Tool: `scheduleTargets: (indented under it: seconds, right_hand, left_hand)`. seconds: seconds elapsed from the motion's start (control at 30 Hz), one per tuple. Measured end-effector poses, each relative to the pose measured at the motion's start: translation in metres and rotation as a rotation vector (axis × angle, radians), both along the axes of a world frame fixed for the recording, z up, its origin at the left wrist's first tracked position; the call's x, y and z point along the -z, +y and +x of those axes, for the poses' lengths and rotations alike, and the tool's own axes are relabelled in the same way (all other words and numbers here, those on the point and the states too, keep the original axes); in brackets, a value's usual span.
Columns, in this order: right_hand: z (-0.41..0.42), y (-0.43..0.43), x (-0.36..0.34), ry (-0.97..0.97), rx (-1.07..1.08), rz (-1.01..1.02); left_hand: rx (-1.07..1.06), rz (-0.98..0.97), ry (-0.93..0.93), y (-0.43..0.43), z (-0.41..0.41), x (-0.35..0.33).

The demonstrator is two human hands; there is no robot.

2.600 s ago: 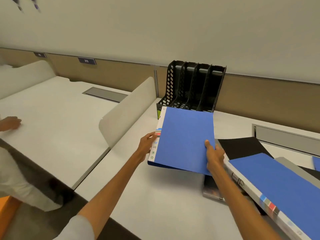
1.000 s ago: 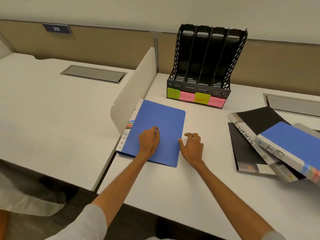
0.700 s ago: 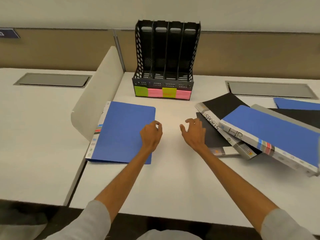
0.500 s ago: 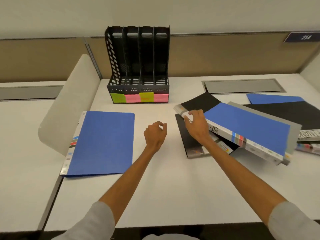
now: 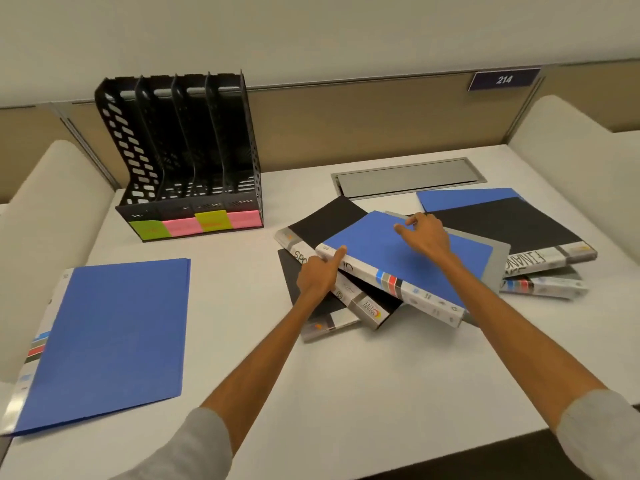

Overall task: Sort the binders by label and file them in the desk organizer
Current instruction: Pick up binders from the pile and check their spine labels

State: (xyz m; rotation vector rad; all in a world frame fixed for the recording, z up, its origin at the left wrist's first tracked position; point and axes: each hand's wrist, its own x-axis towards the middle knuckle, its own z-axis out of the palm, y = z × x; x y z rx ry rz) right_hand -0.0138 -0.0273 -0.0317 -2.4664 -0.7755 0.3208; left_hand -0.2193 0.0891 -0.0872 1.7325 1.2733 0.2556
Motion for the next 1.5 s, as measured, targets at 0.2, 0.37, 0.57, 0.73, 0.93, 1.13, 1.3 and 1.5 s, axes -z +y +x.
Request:
scheduleTargets:
  seconds: [0.2,0.37,0.57,0.73,0.93,1.13,1.3,1.5]
  right_hand:
    - [0.047,-0.032,0.014,-0.009,0.029,-0.259]
    - [0.061,-0.038,0.026,0.029,0.033,-0.325]
    - [0.07,-0.041,0.034,0.027,0.064,-0.378]
    - [0.076,-0.04,0.032,0.016,0.079,-0.381]
    - [0.086,-0.039,0.027,0.04,0.089,-0.405]
    - [0.074,-0.041,0.036,0.053,0.146,-0.351]
    - [0.063,-0.034,0.037,0.12,0.153,-0.248]
    - [0.063,-0.022,0.015,0.371,0.156,-0.081]
  left_hand:
    - [-0.071,-0.214,-0.166,-0.007,0.031,0.001]
    - [-0.109,-0.187,-0.308,-0.004,0.05,-0.004]
    - [-0.079,-0.193,-0.241,-0.009,0.065,-0.004]
    - [-0.028,-0.231,-0.08,-0.015,0.071,-0.004]
    - [-0.017,-0.249,-0.085,-0.011,0.076,-0.006]
    - [-0.103,-0.251,-0.347,-0.011,0.078,-0.013]
    - [-0.141,-0.272,-0.597,-0.003,0.081,-0.032]
    - [-0.128,-0.247,-0.804,0.001,0.09,-0.084]
